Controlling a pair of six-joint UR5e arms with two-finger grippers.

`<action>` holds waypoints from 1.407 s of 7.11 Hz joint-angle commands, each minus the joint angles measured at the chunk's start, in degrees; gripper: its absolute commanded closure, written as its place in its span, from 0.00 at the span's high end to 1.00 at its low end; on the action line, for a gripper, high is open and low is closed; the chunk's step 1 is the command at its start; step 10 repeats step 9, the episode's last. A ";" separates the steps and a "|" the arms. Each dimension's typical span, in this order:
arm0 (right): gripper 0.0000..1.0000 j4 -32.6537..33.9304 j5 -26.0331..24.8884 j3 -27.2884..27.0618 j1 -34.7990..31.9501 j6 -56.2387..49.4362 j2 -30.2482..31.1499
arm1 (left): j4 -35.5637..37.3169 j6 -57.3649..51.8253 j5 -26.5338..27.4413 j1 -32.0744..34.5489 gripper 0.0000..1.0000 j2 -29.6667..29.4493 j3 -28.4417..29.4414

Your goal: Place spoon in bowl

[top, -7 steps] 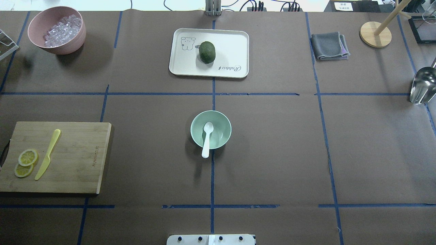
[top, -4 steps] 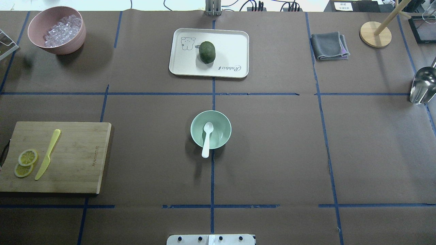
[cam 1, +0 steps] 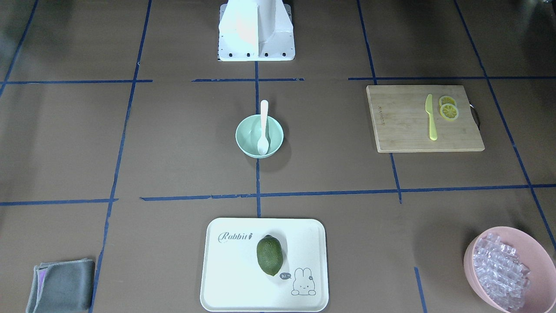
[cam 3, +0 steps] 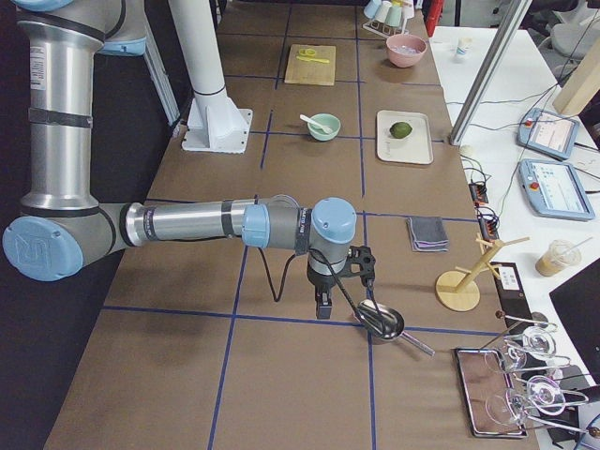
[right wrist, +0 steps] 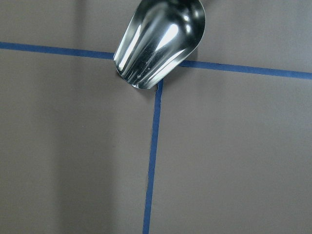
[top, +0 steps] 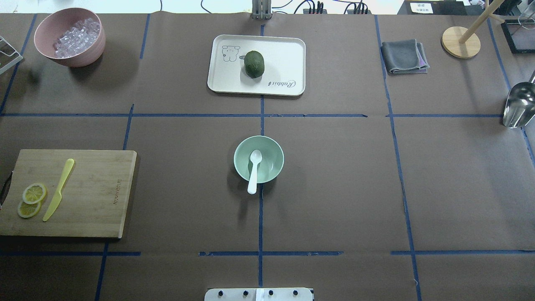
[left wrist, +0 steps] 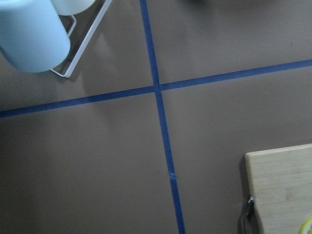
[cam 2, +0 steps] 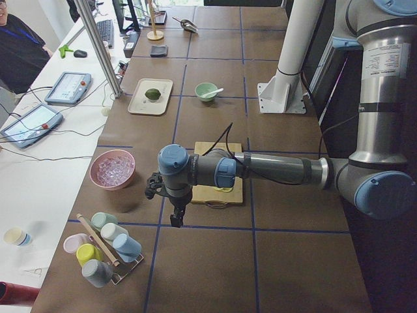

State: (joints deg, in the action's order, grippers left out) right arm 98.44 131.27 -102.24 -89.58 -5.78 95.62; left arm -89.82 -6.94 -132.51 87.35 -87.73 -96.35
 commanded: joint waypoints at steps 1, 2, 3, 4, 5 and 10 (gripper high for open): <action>1.00 -0.18 -0.13 -0.06 0.02 -0.11 0.09 | -0.36 -0.44 0.15 0.01 1.00 -0.78 0.19; 1.00 -0.09 -0.13 -0.07 0.02 -0.11 0.09 | -0.27 -0.70 -0.29 0.01 1.00 -0.52 -0.07; 1.00 -0.09 -0.05 -0.07 0.37 -0.03 0.01 | -0.27 -0.71 -0.29 0.01 1.00 -0.17 -0.50; 1.00 -0.09 0.04 -0.15 0.37 -0.11 0.00 | -0.36 -0.71 -0.29 0.01 1.00 -0.16 0.19; 1.00 -0.09 0.04 -0.07 0.46 -0.11 0.09 | -0.27 -0.71 -0.21 -0.08 1.00 -0.16 0.63; 1.00 0.00 0.04 0.02 1.42 -0.03 0.00 | 0.08 -0.71 -0.29 0.01 1.00 0.19 0.55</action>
